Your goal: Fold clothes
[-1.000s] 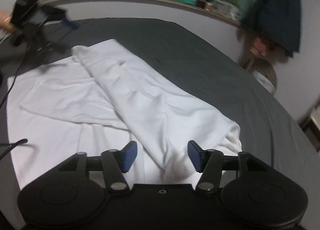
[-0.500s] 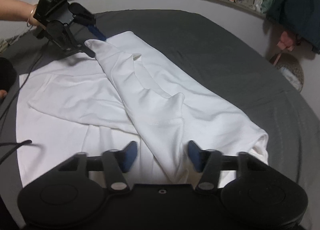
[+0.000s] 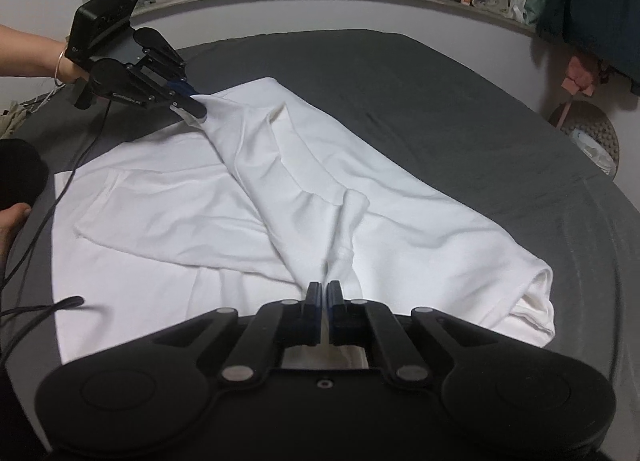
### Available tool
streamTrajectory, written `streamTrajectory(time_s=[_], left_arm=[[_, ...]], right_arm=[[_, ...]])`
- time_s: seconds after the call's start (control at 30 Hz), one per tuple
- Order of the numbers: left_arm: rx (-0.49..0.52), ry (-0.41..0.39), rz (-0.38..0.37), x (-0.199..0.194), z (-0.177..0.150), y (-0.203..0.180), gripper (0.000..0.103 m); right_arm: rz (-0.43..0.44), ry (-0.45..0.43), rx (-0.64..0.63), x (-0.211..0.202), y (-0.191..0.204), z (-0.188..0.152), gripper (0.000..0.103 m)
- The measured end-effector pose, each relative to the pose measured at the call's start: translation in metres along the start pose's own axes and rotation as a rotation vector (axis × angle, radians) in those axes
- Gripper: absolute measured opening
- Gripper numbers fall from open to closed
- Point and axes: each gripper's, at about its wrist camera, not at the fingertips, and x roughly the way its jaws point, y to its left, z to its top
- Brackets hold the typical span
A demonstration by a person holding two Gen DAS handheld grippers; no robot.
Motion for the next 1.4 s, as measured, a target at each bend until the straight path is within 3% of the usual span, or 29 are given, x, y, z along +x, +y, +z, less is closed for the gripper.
streamTrajectory(time_s=[0.23,0.4,0.5,0.53,0.6,0.67,0.73,0.77,1.0,1.13,1.2,1.23,1.27,1.3,1.33,1.4], left_arm=[[0.056,0.018,-0.02,-0.012,-0.017,-0.015,0.006],[0.109,0.021,0.037,-0.012,-0.022,-0.025,0.007],[0.122,0.035,0.062,-0.009,-0.022,-0.027,0.007],[0.122,0.032,0.068,-0.009,-0.022,-0.026,0.012],[0.107,0.021,0.083,-0.01,-0.02,-0.025,0.034],[0.09,0.003,0.099,-0.011,-0.017,-0.023,0.077],[0.089,-0.055,0.127,-0.015,-0.014,-0.024,0.089],[0.092,-0.075,0.13,-0.015,-0.013,-0.025,0.089],[0.168,-0.05,0.078,0.0,0.004,-0.031,0.089],[0.117,-0.03,0.008,0.009,0.014,-0.022,0.088],[0.093,-0.011,-0.004,0.016,0.016,-0.019,0.061],[0.086,0.004,-0.006,0.02,0.017,-0.018,0.039],[0.078,0.024,-0.009,0.024,0.016,-0.017,0.029],[0.078,0.034,-0.025,0.028,0.015,-0.017,0.021],[0.082,0.043,-0.04,0.03,0.013,-0.018,0.008],[0.126,0.038,-0.061,0.028,0.01,-0.025,0.007]], right_arm=[[0.014,0.045,-0.07,-0.001,0.016,-0.013,0.003],[-0.011,0.05,-0.105,0.001,0.027,-0.016,0.005],[-0.035,0.025,-0.114,0.0,0.031,-0.014,0.017],[-0.044,0.016,-0.113,-0.001,0.031,-0.012,0.024],[-0.057,-0.002,-0.103,-0.002,0.029,-0.011,0.03],[-0.068,-0.012,-0.08,-0.002,0.026,-0.008,0.032],[-0.07,-0.021,-0.056,-0.002,0.023,-0.005,0.035],[-0.068,-0.025,-0.049,-0.002,0.022,-0.004,0.036],[-0.078,-0.025,-0.093,0.009,0.022,0.007,0.04],[-0.054,-0.036,-0.081,0.007,0.015,0.008,0.046],[-0.026,-0.043,-0.066,0.004,0.012,0.006,0.047],[-0.013,-0.046,-0.058,0.003,0.01,0.006,0.047],[0.001,-0.049,-0.051,0.002,0.008,0.005,0.041],[0.015,-0.053,-0.043,0.0,0.006,0.004,0.031],[0.028,-0.056,-0.036,-0.001,0.005,0.004,0.003],[0.056,-0.062,-0.02,-0.004,0.001,0.002,0.005]])
